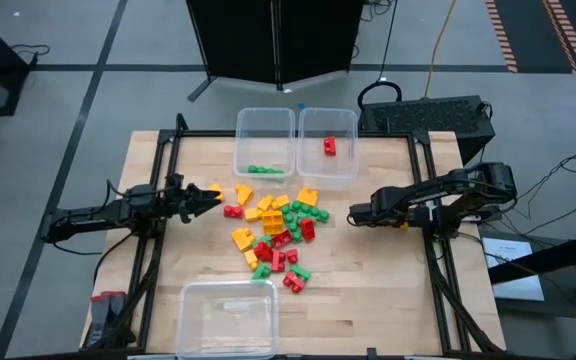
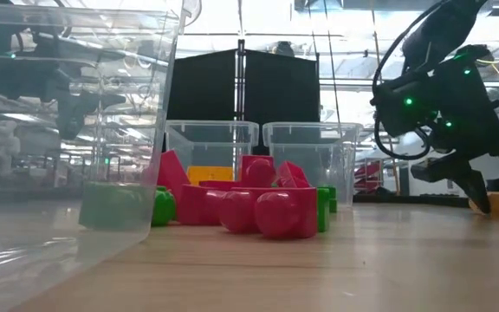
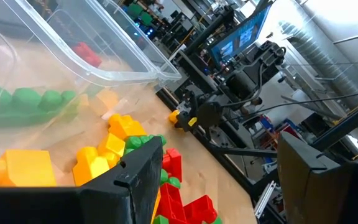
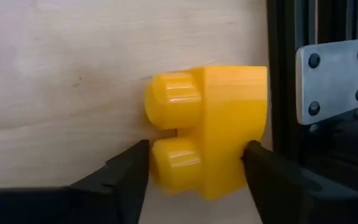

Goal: Sort blocks
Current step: Put the yellow game piece into the bottom transparent bin

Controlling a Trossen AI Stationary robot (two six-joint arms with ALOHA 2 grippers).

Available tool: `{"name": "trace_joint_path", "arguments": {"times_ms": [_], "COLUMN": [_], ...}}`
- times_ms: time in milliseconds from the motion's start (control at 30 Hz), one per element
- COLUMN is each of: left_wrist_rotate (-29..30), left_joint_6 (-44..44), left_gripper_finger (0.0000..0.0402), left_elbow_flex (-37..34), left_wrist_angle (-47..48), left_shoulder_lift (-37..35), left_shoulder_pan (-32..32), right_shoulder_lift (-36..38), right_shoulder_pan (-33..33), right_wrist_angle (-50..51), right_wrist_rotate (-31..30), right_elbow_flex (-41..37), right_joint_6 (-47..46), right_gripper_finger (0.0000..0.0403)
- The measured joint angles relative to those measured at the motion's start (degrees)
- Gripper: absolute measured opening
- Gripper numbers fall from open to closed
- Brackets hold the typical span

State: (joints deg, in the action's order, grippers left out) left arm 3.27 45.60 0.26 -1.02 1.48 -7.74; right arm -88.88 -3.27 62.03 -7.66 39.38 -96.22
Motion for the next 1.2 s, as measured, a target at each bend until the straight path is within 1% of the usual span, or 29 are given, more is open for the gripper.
{"name": "trace_joint_path", "arguments": {"times_ms": [133, 367, 467, 567, 633, 733, 800, 867, 1000, 1100, 1200], "left_wrist_rotate": [0.0, 0.0, 0.0, 0.0, 0.0, 0.0, 0.0, 0.0, 0.0, -0.04, -0.17], "left_joint_6": [0.09, 0.15, 0.48, 0.47, 0.48, 0.48, 0.48, 0.48, 0.46, 0.47, 0.47], "left_gripper_finger": [0.021, 0.021, 0.021, 0.021, 0.021, 0.021, 0.021, 0.021, 0.021, 0.021, 0.021], "left_elbow_flex": [0.0, 0.0, 0.01, 0.0, 0.01, 0.0, 0.01, -0.01, 0.0, 0.0, 0.01], "left_wrist_angle": [0.02, 0.02, 0.02, 0.02, 0.02, 0.02, 0.02, 0.02, 0.02, 0.02, 0.02], "left_shoulder_lift": [0.0, 0.0, 0.0, 0.0, 0.0, 0.0, 0.0, 0.0, 0.0, 0.0, 0.0], "left_shoulder_pan": [-0.01, 0.0, 0.0, -0.01, 0.0, -0.01, 0.0, 0.0, 0.0, 0.0, -0.01], "right_shoulder_lift": [-0.14, -0.15, -0.23, -0.26, -0.24, -0.22, -0.14, -0.07, -0.17, -1.16, -2.41], "right_shoulder_pan": [0.01, 1.39, 2.93, 4.56, 5.11, 5.27, 5.25, 5.25, 5.27, 5.27, 5.27], "right_wrist_angle": [0.63, -3.93, -9.01, -11.94, -10.69, -3.91, -1.03, -1.05, -7.64, -10.26, -9.93], "right_wrist_rotate": [0.78, -0.4, -0.64, -2.39, -4.44, -7.31, -8.57, -8.22, -3.05, -0.33, 0.52], "right_elbow_flex": [2.63, 8.47, 11.62, 15.66, 18.75, 23.28, 25.67, 26.52, 26.57, 26.66, 26.66], "right_joint_6": [1.62, 5.03, 10.11, 17.79, 21.47, 24.08, 25.92, 29.13, 42.84, 51.91, 59.58], "right_gripper_finger": [0.019, 0.0136, 0.0112, 0.01, 0.0097, 0.0093, 0.0093, 0.0095, 0.0113, 0.015, 0.0205]}}
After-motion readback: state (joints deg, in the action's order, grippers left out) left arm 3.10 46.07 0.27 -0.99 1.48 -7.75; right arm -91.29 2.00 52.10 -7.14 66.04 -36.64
